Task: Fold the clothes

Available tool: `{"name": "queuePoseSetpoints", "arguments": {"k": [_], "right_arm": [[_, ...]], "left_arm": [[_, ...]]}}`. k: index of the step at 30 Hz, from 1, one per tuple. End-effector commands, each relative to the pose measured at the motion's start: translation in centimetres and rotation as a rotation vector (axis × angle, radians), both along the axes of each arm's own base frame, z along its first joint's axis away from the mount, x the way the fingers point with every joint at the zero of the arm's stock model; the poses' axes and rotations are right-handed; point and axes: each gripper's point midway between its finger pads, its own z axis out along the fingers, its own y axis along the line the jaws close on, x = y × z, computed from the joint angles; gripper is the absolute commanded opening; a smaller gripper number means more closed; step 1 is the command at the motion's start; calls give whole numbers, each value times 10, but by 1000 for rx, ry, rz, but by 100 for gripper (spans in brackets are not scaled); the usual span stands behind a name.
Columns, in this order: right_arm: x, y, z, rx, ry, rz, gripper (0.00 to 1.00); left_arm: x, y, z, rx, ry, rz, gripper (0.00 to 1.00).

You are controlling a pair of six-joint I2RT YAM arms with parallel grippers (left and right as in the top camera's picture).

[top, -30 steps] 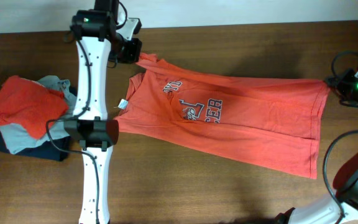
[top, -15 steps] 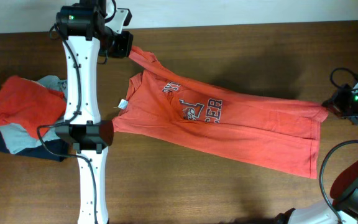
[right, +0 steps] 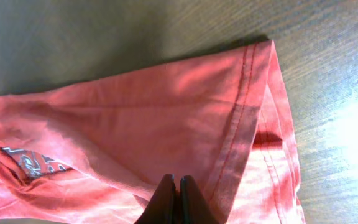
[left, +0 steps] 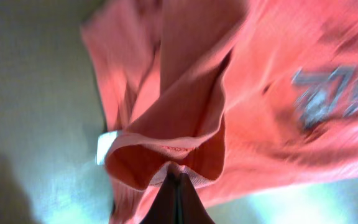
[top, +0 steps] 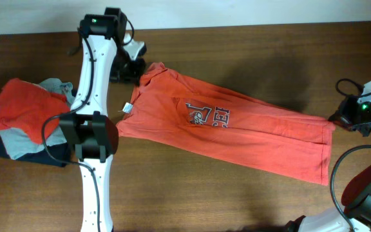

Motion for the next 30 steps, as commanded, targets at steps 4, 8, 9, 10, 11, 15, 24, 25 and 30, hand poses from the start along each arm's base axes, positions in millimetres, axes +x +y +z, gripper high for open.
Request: {"name": "queuePoseSetpoints", "arguments": {"k": [4, 8, 9, 10, 11, 15, 24, 25, 30], "right_arm": [[-25, -14, 0, -118, 122, -7, 5], [-39, -19, -3, -152, 196, -21, 5], [-41, -19, -3, -157, 207, -21, 5], [-43, -20, -4, -162, 217, -21, 5], [-44, -20, -4, -163, 222, -21, 6], [-48, -21, -4, -170, 239, -21, 6], [-59, -24, -5, -196, 299, -37, 25], [-60, -25, -5, -200, 301, -37, 33], [-60, -25, -5, -203, 302, -38, 38]], "left_arm": [[-24, 26, 35, 119, -34, -41, 0], [-23, 31, 35, 147, -37, -41, 0], [-23, 33, 34, 153, -38, -39, 0], [-23, 34, 34, 160, -38, -38, 0], [-23, 36, 34, 163, -38, -36, 0], [-23, 37, 34, 164, -37, -34, 0], [-27, 37, 27, 167, -8, -38, 6], [-28, 37, 27, 167, -8, -38, 7], [-27, 41, 29, 190, -14, -37, 36]]}}
